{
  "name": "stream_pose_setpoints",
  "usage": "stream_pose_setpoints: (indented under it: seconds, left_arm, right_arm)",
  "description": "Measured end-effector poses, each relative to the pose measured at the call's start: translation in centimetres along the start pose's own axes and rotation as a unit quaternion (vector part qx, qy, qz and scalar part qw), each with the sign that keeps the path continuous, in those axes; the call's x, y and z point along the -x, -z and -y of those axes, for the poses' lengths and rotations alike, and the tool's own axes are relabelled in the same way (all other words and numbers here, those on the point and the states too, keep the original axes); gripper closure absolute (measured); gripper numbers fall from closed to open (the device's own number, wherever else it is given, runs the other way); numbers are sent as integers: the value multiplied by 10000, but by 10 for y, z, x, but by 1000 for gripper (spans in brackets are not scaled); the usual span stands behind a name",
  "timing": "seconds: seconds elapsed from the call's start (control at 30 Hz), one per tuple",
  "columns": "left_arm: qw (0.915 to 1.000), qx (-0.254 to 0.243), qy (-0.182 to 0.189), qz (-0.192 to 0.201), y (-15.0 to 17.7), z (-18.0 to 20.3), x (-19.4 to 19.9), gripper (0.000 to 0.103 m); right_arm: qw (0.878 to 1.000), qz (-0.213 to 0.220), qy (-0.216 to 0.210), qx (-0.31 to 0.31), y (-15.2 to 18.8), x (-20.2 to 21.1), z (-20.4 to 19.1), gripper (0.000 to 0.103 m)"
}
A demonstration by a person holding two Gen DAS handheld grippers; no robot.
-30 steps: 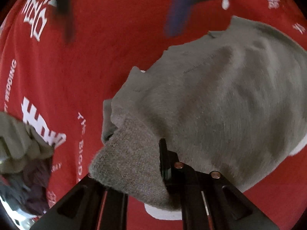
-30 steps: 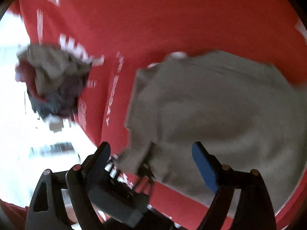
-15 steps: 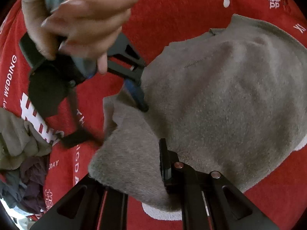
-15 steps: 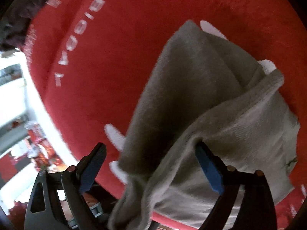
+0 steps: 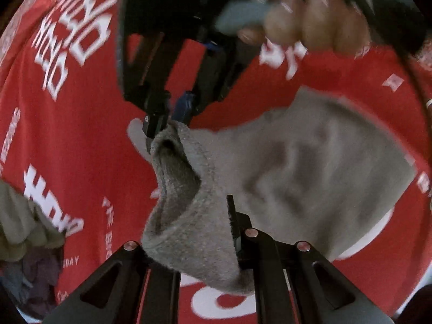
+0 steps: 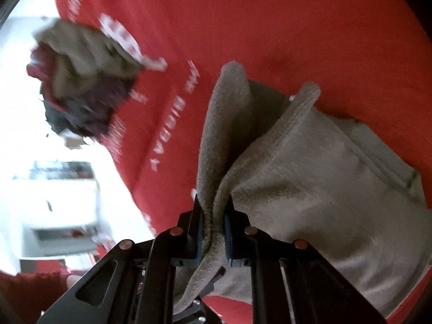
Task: Fold small clothes
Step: 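Lift and fold the sweater over again with both grippers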
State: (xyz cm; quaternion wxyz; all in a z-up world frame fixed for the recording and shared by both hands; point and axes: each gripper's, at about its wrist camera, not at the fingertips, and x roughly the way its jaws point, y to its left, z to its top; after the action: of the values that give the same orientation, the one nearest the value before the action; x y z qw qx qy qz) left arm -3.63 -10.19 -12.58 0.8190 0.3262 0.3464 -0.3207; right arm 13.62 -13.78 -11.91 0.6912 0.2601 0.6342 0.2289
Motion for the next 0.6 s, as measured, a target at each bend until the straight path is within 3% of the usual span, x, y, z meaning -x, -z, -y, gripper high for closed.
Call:
stream_pose_setpoints:
  seconds: [0.2, 0.33, 0.47, 0.6]
  left_arm:
    - [9960, -546, 498, 509, -50, 64, 23, 92]
    - [9889, -1103, 839, 533, -62, 129, 16, 92]
    - [9818, -1484, 1161, 228, -55, 183, -12, 92]
    - [9757, -1774, 1279, -115, -41, 215, -39, 92]
  right_arm:
    - [9910, 1212, -512, -226, 59, 103, 44, 89]
    - [9795, 1780, -584, -739, 121, 147, 101, 89]
    - [9699, 1949, -306, -1431, 171, 161, 174, 89]
    - [9601, 1682, 70, -2231, 211, 126, 247, 88]
